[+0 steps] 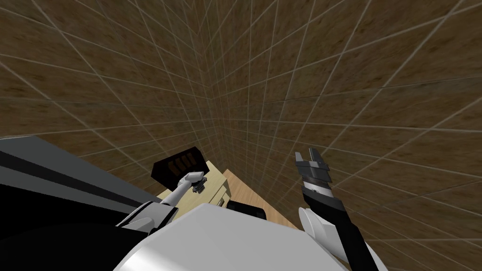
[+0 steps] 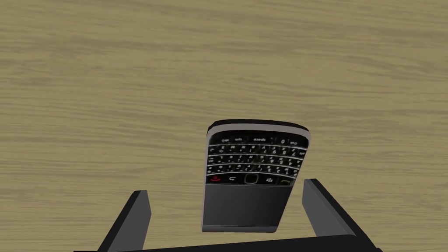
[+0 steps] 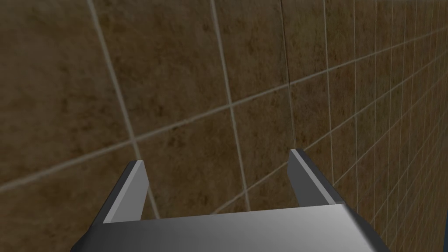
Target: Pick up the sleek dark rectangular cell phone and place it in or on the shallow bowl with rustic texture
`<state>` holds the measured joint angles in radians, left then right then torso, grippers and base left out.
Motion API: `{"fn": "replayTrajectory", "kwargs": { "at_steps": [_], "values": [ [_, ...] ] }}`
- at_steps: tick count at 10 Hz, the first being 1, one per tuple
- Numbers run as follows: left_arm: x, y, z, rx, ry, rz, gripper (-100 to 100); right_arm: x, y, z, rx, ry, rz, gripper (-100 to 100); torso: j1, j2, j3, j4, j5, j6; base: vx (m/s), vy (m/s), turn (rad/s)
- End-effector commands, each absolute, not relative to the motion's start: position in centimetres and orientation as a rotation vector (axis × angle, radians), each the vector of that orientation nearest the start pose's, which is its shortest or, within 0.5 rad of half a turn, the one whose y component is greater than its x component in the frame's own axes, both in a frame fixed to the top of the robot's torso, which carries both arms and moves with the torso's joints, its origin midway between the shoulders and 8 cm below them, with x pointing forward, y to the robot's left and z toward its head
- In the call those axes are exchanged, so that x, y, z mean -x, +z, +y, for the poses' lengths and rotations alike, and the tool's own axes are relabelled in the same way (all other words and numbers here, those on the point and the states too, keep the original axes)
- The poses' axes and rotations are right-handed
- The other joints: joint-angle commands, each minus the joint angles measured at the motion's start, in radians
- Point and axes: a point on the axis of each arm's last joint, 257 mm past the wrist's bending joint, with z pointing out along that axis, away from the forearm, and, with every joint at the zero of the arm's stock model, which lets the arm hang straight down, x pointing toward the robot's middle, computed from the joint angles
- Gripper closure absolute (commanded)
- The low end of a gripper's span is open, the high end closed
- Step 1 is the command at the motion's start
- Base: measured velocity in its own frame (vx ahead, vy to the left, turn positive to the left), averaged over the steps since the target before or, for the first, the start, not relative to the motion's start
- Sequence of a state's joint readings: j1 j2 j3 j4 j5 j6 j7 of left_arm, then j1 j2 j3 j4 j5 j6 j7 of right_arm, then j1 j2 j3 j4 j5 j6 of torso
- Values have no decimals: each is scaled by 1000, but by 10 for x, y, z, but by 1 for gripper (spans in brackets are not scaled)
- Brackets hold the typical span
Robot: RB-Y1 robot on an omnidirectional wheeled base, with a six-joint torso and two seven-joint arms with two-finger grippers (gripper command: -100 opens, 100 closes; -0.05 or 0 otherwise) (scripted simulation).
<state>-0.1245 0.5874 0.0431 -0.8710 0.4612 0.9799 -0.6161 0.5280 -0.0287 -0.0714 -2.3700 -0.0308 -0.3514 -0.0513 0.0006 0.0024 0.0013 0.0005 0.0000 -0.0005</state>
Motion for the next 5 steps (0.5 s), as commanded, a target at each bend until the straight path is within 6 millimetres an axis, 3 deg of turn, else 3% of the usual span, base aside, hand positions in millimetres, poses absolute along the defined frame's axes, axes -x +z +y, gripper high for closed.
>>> {"fn": "replayTrajectory", "kwargs": {
  "at_steps": [1,3,4,5],
  "values": [
    [-272,-529,538,1776,173,2351,-100,-343,29,-306,-734,1270,654,0,0,0,0,0,0,0,-50,18,-219],
    [-265,-532,544,1800,175,2333,-100,-343,29,-306,-734,1270,654,0,0,1,0,0,0,-1,-31,0,-68],
    [-250,-536,555,1848,181,2297,-100,-343,29,-306,-734,1270,654,0,-1,0,0,0,0,0,-35,2,-384],
    [-250,-536,555,1848,181,2297,-100,-343,29,-306,-734,1270,654,0,0,0,0,0,0,0,-36,10,-146]
  ]
}}
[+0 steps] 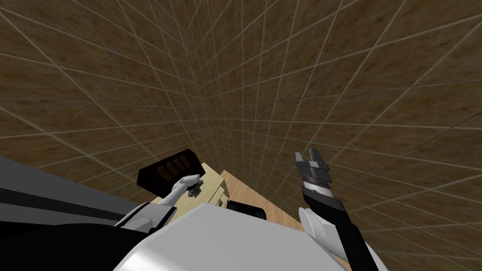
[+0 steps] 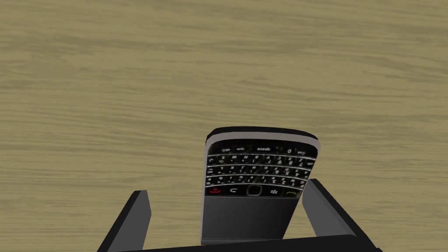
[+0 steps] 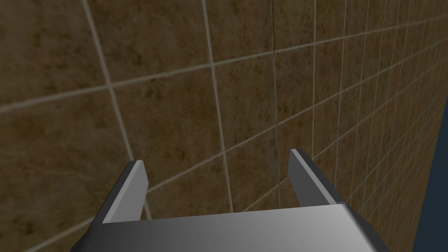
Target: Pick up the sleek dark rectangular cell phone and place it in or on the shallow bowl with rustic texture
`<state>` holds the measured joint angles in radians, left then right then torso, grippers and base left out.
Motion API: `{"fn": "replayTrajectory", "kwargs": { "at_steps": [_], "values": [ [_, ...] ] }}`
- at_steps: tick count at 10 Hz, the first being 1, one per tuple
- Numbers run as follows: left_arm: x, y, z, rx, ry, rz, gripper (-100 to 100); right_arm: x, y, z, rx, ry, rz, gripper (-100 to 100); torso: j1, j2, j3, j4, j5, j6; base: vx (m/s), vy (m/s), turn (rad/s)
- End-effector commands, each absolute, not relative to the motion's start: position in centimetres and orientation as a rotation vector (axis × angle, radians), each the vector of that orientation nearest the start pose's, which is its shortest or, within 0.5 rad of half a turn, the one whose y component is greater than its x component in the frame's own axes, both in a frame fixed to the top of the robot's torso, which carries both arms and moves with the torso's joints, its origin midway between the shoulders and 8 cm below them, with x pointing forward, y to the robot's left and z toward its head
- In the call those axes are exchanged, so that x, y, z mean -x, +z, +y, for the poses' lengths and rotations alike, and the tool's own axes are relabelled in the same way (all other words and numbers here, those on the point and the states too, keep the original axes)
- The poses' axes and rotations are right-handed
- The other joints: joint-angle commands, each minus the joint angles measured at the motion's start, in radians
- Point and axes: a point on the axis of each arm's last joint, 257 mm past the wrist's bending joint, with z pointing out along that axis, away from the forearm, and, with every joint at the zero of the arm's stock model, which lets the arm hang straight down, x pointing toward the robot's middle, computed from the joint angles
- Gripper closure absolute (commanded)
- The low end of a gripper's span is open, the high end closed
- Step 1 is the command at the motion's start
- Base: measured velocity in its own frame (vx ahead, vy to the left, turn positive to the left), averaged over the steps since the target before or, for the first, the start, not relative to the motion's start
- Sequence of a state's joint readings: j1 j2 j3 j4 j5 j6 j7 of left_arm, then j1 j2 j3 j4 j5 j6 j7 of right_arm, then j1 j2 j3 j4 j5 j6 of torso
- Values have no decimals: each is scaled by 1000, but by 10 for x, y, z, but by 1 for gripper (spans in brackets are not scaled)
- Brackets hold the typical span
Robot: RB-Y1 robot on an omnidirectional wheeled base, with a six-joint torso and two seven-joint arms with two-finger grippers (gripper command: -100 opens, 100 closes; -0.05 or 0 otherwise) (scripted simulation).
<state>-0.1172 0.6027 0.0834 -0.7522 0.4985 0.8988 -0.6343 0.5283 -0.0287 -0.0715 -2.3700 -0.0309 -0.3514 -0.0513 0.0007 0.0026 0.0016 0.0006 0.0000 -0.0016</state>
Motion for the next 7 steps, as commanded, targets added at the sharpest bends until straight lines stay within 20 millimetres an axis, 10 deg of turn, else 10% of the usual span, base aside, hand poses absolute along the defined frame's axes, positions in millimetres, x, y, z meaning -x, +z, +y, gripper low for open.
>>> {"fn": "replayTrajectory", "kwargs": {
  "at_steps": [1,4,5,7],
  "values": [
    [-235,-541,565,1895,189,2259,-100,-343,29,-306,-734,1270,654,0,0,0,0,0,0,0,-48,-3,-267],
    [-231,-541,568,1907,191,2250,-100,-343,29,-306,-734,1270,654,0,0,0,0,0,0,0,-23,4,-83],
    [-230,-541,568,1908,191,2248,100,-343,29,-306,-734,1270,654,0,0,-1,-1,0,0,0,-4,1,13],
    [-230,-541,568,1906,194,2252,100,-343,29,-306,-734,1270,654,0,0,-3,-1,0,0,0,-1,0,-6]
  ]
}}
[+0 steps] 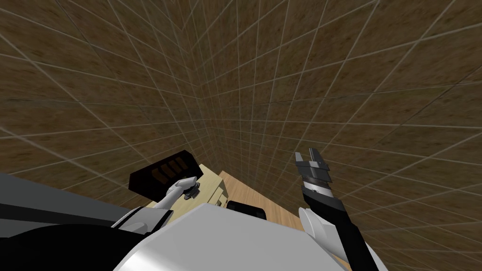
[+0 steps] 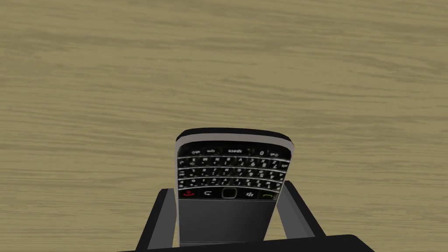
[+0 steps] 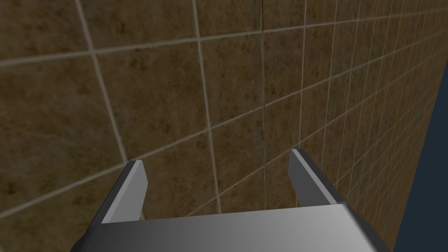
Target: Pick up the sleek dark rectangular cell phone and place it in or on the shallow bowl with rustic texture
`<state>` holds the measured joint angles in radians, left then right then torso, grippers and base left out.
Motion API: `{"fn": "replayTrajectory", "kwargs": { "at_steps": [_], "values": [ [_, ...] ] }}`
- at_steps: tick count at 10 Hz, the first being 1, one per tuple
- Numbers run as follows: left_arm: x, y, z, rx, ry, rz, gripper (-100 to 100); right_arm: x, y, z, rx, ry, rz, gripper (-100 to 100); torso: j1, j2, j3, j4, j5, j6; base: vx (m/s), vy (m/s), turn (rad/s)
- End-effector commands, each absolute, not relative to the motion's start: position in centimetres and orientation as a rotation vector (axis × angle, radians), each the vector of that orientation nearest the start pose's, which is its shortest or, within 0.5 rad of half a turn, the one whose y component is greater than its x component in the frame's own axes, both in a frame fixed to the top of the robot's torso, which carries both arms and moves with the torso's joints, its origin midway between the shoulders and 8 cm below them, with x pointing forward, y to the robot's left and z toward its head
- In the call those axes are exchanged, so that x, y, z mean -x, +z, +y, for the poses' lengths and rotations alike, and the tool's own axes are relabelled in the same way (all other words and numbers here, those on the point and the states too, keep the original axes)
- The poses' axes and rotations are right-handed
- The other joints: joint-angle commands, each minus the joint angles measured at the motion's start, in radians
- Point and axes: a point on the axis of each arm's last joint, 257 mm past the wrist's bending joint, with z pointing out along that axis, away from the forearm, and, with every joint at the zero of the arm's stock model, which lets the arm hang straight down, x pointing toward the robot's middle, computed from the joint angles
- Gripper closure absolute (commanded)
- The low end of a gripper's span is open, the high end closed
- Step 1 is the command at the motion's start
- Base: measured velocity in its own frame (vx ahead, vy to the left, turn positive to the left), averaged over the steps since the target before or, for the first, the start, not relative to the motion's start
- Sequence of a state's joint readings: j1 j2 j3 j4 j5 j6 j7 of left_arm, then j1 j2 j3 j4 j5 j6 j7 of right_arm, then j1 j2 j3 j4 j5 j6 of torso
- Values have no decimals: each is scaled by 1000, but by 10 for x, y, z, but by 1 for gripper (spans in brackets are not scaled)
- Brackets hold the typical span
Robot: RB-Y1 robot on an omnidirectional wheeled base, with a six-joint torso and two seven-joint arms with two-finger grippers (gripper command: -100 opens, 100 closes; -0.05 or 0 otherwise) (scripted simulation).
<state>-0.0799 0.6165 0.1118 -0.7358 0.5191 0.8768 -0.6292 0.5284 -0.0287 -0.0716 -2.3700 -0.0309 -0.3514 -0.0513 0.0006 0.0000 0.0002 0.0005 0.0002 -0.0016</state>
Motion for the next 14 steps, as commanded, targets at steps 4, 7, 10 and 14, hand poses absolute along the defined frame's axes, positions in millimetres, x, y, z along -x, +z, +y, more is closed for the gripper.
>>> {"fn": "replayTrajectory", "kwargs": {
  "at_steps": [4,7,10,14],
  "values": [
    [-242,-539,560,1872,185,2278,100,-343,29,-306,-734,1270,654,0,0,0,0,0,0,0,7,1,67],
    [-265,-532,544,1800,175,2333,100,-343,29,-306,-734,1270,654,0,-1,-3,-2,-1,0,-1,41,-9,229],
    [-293,-522,521,1702,166,2399,100,-343,29,-306,-734,1270,654,0,-1,-3,-2,-1,-1,0,45,-2,234],
    [-308,-501,538,1681,172,2359,100,-343,29,-306,-734,1270,654,0,0,-1,-1,-1,0,1,7,-4,50]
  ]
}}
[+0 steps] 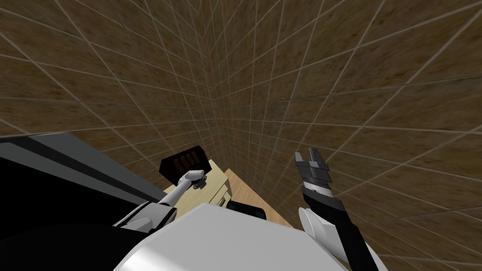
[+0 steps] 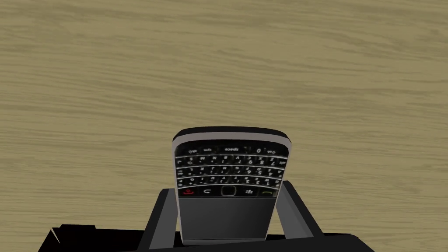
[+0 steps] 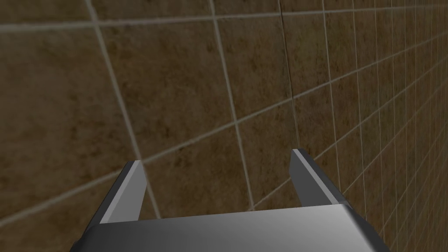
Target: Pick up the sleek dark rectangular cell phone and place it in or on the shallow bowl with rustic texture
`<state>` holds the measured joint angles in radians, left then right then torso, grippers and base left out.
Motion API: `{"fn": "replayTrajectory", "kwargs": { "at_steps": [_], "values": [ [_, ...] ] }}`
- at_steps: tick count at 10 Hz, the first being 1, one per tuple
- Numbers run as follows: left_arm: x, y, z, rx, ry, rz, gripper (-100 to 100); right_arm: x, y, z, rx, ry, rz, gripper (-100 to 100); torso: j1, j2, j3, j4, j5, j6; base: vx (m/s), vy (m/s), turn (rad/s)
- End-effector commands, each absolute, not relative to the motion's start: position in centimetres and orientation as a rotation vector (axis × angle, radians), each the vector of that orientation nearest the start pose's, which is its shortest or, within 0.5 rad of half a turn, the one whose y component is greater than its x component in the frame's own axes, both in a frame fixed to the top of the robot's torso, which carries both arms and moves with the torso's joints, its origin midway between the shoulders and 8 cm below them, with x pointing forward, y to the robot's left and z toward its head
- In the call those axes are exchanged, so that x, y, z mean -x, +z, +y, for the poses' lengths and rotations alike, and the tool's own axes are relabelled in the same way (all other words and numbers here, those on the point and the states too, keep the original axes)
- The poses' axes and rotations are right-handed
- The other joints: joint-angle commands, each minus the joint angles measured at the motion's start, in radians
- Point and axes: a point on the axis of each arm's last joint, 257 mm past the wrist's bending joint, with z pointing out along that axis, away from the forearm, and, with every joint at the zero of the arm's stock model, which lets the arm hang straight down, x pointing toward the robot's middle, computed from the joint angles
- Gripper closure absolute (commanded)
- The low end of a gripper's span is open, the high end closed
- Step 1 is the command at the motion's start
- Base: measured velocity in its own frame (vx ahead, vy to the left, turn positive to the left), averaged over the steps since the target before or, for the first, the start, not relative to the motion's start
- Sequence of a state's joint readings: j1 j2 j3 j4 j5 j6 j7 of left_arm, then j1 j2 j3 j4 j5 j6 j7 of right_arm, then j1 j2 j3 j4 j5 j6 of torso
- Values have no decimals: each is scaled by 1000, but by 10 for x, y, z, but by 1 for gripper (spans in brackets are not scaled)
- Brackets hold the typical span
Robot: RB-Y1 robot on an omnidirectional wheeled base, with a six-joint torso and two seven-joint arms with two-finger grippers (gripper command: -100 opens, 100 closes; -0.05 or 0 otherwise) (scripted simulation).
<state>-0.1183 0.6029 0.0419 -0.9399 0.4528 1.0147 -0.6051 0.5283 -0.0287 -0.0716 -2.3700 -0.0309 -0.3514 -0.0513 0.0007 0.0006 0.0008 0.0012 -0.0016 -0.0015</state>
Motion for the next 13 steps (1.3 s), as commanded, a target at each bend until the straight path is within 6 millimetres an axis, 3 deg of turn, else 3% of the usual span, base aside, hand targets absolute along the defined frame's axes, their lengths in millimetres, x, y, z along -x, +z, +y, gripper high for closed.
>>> {"fn": "replayTrajectory", "kwargs": {
  "at_steps": [1,3,5,8,13],
  "values": [
    [-323,-483,554,1652,178,2328,100,-343,29,-306,-734,1270,654,0,0,0,0,0,0,0,-49,0,62],
    [-340,-455,575,1612,195,2294,100,-343,29,-306,-734,1270,654,0,-1,4,4,4,-5,-1,-66,-42,37],
    [-342,-442,585,1594,215,2292,100,-343,29,-306,-734,1270,654,0,-5,6,7,8,-13,-3,-37,-87,56],
    [-315,-447,582,1609,257,2364,100,-343,29,-306,-734,1270,654,0,-12,7,7,6,-13,-4,-30,-177,60],
    [-256,-479,553,1666,296,2521,100,-343,29,-306,-734,1270,654,0,-14,2,3,4,-14,-4,-2,-182,33]
  ]
}}
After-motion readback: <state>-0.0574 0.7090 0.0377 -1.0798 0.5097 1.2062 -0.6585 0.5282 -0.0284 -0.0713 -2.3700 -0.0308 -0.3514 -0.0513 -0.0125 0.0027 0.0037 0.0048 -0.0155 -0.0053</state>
